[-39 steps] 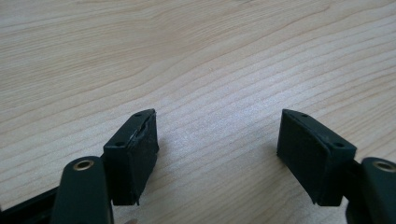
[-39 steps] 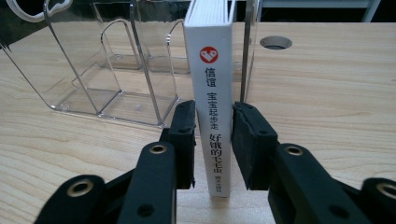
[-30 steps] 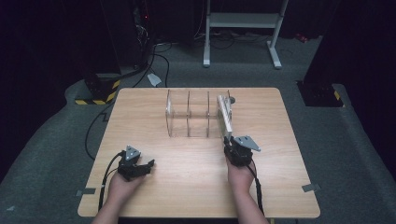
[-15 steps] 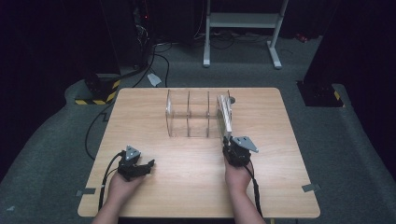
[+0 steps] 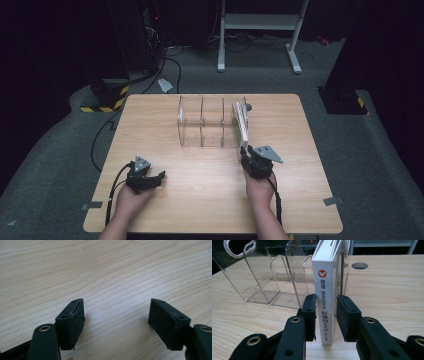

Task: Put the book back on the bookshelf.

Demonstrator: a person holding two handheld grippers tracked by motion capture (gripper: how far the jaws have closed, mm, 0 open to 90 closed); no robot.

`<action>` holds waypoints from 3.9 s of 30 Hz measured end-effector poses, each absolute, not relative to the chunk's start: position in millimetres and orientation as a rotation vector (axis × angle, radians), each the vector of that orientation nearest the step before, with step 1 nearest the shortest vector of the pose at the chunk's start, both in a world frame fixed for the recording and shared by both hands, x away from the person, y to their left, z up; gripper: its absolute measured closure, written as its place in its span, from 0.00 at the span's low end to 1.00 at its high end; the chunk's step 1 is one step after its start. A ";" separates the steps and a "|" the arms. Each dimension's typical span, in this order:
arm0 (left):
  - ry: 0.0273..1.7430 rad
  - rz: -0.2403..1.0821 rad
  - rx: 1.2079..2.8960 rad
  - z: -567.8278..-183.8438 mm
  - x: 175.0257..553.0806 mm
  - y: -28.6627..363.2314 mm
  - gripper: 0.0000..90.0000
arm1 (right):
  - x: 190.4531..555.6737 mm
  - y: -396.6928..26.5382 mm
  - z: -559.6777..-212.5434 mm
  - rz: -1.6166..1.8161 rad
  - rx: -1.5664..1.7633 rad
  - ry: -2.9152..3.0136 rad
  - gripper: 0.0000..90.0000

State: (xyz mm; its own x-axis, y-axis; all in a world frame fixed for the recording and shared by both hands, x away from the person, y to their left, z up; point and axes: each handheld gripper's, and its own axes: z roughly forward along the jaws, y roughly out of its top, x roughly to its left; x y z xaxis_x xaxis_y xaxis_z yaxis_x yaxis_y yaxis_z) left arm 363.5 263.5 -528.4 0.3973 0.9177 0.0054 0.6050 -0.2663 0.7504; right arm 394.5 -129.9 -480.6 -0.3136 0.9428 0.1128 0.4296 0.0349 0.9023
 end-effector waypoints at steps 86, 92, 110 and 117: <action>1.291 0.591 1.985 -528.4 359.3 263.1 0.33 | 389.2 -121.9 -474.1 1.210 1.333 1.810 0.48; 1.289 0.589 1.984 -528.5 356.0 263.5 0.33 | 383.7 -134.0 -478.2 1.202 1.332 1.836 0.44; 1.285 0.590 1.985 -528.6 354.1 263.8 0.33 | 372.6 -216.1 -515.0 0.936 1.522 1.922 0.29; 1.283 0.591 1.986 -528.6 353.8 263.7 0.33 | 364.9 -239.7 -523.5 0.815 1.585 1.923 0.30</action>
State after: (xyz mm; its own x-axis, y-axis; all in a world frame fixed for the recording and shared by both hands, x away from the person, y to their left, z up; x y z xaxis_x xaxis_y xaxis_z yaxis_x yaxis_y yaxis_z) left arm 353.8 263.7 -528.6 0.4081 0.9129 0.0068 0.5988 -0.2733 0.7528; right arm 364.9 -239.7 -523.5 -0.1853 0.9826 -0.0137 0.6735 0.1371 0.7263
